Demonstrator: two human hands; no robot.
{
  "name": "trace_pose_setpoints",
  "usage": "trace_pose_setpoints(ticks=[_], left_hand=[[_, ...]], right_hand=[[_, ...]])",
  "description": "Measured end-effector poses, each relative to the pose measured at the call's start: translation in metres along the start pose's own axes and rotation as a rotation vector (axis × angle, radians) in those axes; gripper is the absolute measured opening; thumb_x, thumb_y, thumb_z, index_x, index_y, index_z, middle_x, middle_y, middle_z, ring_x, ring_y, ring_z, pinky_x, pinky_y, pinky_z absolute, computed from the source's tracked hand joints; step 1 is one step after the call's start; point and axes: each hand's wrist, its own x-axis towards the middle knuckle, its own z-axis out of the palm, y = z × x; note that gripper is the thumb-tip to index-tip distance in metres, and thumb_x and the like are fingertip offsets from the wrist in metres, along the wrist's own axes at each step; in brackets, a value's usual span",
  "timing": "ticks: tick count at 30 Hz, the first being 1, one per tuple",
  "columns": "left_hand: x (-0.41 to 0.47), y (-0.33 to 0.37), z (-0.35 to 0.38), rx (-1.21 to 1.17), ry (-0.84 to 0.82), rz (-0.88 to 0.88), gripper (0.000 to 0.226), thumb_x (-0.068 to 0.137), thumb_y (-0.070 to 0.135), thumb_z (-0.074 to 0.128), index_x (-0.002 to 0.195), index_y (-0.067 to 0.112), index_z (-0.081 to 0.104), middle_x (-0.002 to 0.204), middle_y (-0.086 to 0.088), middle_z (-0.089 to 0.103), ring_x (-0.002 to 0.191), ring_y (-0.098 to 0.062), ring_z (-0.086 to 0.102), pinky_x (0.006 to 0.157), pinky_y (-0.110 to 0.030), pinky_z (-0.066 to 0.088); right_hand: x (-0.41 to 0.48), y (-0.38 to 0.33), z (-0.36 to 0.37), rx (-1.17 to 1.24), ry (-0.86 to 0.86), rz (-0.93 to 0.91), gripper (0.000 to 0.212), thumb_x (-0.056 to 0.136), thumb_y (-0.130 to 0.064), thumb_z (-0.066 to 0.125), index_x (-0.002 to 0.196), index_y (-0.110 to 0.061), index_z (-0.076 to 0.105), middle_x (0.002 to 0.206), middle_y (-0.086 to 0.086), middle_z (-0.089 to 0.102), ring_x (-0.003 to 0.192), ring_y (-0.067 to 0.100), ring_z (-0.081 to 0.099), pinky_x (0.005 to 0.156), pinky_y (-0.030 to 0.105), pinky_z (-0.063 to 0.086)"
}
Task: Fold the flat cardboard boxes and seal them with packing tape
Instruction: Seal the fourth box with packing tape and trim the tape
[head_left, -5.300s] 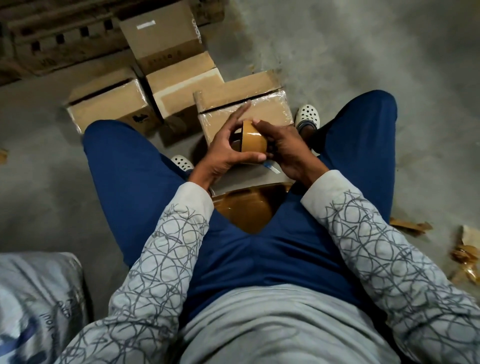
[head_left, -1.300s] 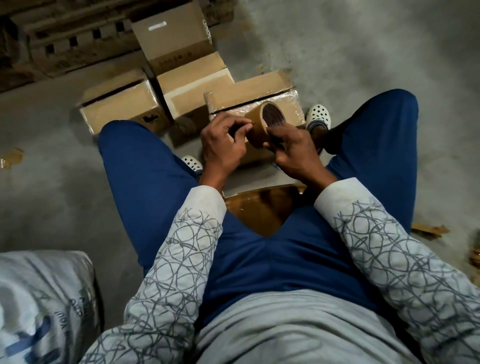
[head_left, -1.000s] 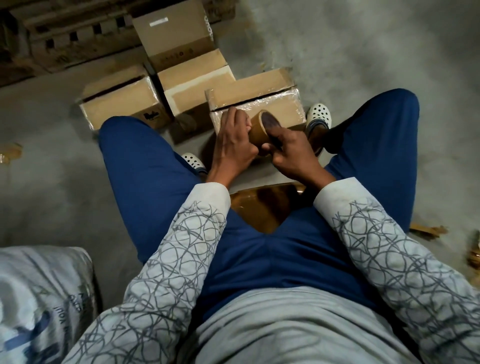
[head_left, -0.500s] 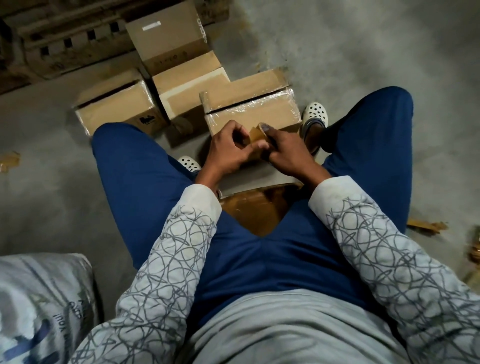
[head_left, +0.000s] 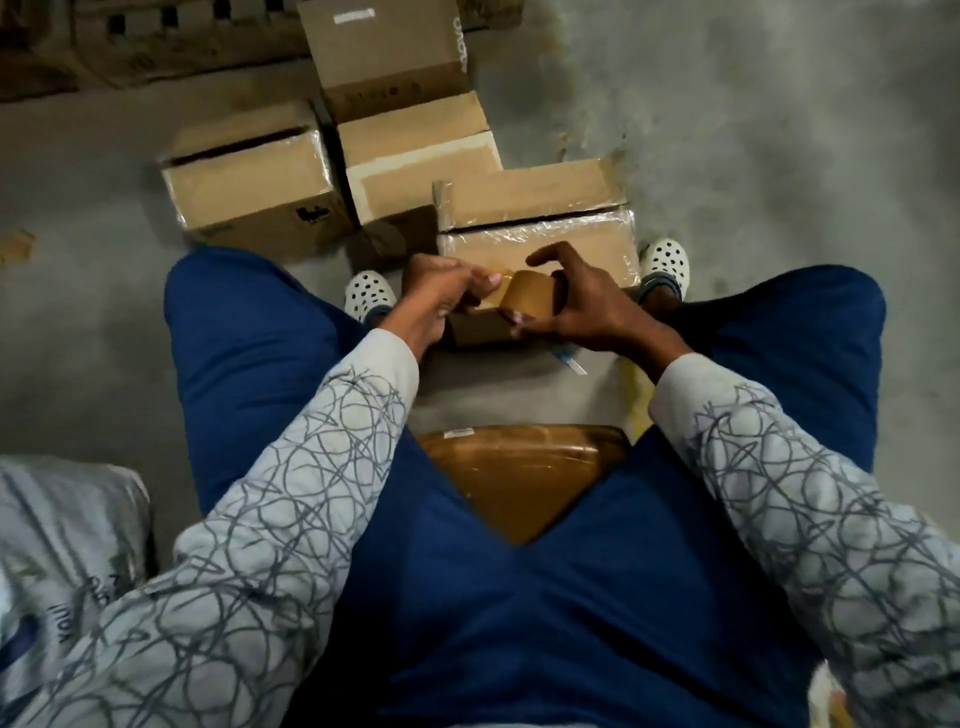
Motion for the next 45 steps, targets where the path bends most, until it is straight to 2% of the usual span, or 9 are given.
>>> trace_pose_setpoints(ticks=[3,8,19,29,33,37,39,41,45], left_hand=[[0.029,0.003,-0.005,-0.082,0.101,-0.067,0.014,0.072,0.009,0.086,0.081,0.009,0.074,0.071,-0.003,0.073,0.061,-0.017,0.063,0.048,-0.023,0.045],[0.079,0.007,-0.023,-0.219,0.274,-0.145,0.007,0.076,0.000,0.077,0.079,0.004,0.073,0.054,0.002,0.067,0.049,-0.011,0.053,0.042,-0.020,0.039],[0.159,-0.001,-0.026,-0.281,0.409,-0.200,0.015,0.074,0.007,0.084,0.078,0.006,0.069,0.063,-0.004,0.068,0.044,-0.009,0.052,0.042,-0.022,0.044],[0.176,-0.040,-0.016,-0.163,0.462,-0.220,0.034,0.075,0.026,0.084,0.104,0.012,0.073,0.094,-0.002,0.075,0.081,-0.015,0.068,0.047,-0.023,0.046],[0.180,-0.043,-0.012,-0.064,0.482,-0.186,0.027,0.077,0.032,0.083,0.100,0.019,0.073,0.098,0.000,0.075,0.090,-0.017,0.069,0.079,-0.035,0.060],[0.182,-0.045,-0.013,0.273,0.540,-0.325,0.055,0.085,0.035,0.073,0.133,0.013,0.058,0.138,-0.011,0.056,0.127,-0.030,0.053,0.107,-0.044,0.043],[0.172,-0.050,-0.007,0.304,0.657,-0.238,0.044,0.095,0.024,0.061,0.136,0.008,0.054,0.140,-0.014,0.052,0.131,-0.032,0.048,0.108,-0.042,0.038],[0.155,-0.060,0.011,0.308,0.696,0.084,0.037,0.098,0.012,0.052,0.134,0.005,0.056,0.135,-0.016,0.057,0.127,-0.031,0.051,0.106,-0.039,0.037],[0.125,-0.082,0.049,0.507,0.379,0.419,0.063,0.100,0.019,0.050,0.155,0.003,0.025,0.163,-0.017,0.020,0.149,-0.028,0.021,0.119,-0.014,0.001]], right_hand=[[0.043,0.003,0.000,-0.137,0.053,-0.156,0.065,0.080,-0.044,0.081,0.127,-0.018,0.044,0.083,0.001,0.063,0.069,0.015,0.059,0.057,0.019,0.039],[0.110,0.017,-0.003,-0.460,-0.012,-0.376,0.053,0.084,-0.013,0.068,0.133,-0.022,0.051,0.109,0.014,0.058,0.090,0.035,0.057,0.070,0.039,0.050],[0.190,0.039,-0.014,-0.857,-0.037,-0.408,0.046,0.087,-0.015,0.067,0.130,-0.030,0.065,0.114,0.015,0.055,0.101,0.036,0.051,0.085,0.044,0.041],[0.203,0.034,0.011,-1.027,-0.003,-0.317,0.028,0.095,-0.036,0.055,0.120,-0.034,0.068,0.120,0.011,0.050,0.114,0.036,0.046,0.091,0.049,0.038],[0.204,0.030,0.016,-1.019,-0.033,-0.251,0.032,0.092,-0.033,0.057,0.123,-0.032,0.065,0.129,0.013,0.044,0.121,0.038,0.041,0.092,0.054,0.039],[0.204,0.028,0.019,-0.968,-0.077,-0.240,0.044,0.085,-0.029,0.067,0.128,-0.026,0.059,0.137,0.016,0.040,0.125,0.040,0.038,0.089,0.057,0.043],[0.203,0.031,0.016,-0.906,-0.077,-0.253,0.054,0.079,-0.026,0.071,0.131,-0.024,0.056,0.139,0.017,0.040,0.125,0.040,0.038,0.088,0.055,0.042],[0.204,0.036,0.011,-0.806,-0.050,-0.248,0.058,0.075,-0.023,0.074,0.130,-0.023,0.054,0.137,0.018,0.041,0.121,0.039,0.040,0.086,0.052,0.041],[0.199,0.050,0.006,-0.559,0.047,-0.196,0.061,0.075,-0.022,0.078,0.132,-0.022,0.054,0.128,0.018,0.045,0.115,0.037,0.044,0.085,0.043,0.039]])
